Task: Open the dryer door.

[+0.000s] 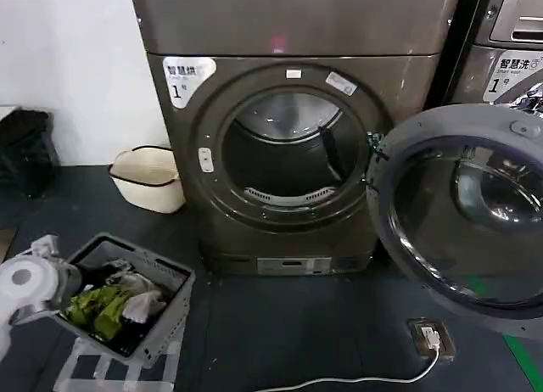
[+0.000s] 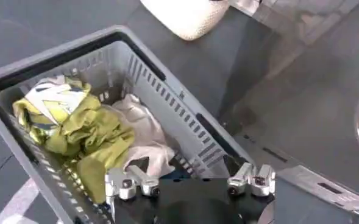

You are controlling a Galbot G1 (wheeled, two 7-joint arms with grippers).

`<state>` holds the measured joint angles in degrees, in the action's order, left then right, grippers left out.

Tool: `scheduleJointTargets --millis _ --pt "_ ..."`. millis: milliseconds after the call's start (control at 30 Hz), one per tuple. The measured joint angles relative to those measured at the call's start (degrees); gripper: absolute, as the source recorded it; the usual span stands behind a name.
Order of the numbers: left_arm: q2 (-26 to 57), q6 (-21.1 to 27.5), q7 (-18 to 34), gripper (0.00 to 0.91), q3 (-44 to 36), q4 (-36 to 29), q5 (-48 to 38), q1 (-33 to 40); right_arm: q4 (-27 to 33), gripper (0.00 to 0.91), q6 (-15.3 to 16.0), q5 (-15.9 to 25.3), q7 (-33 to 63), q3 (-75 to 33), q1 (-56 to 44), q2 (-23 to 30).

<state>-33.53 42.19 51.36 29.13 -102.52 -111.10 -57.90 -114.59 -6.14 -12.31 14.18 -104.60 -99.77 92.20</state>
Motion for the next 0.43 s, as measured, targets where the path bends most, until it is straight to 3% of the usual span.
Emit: scheduleJointTargets --millis 433 --pt "0.2 0.0 0.5 0.907 0.5 0.1 -0.5 -0.8 0.2 0.907 -0.1 0.0 0.0 -0.1 0.2 0.0"
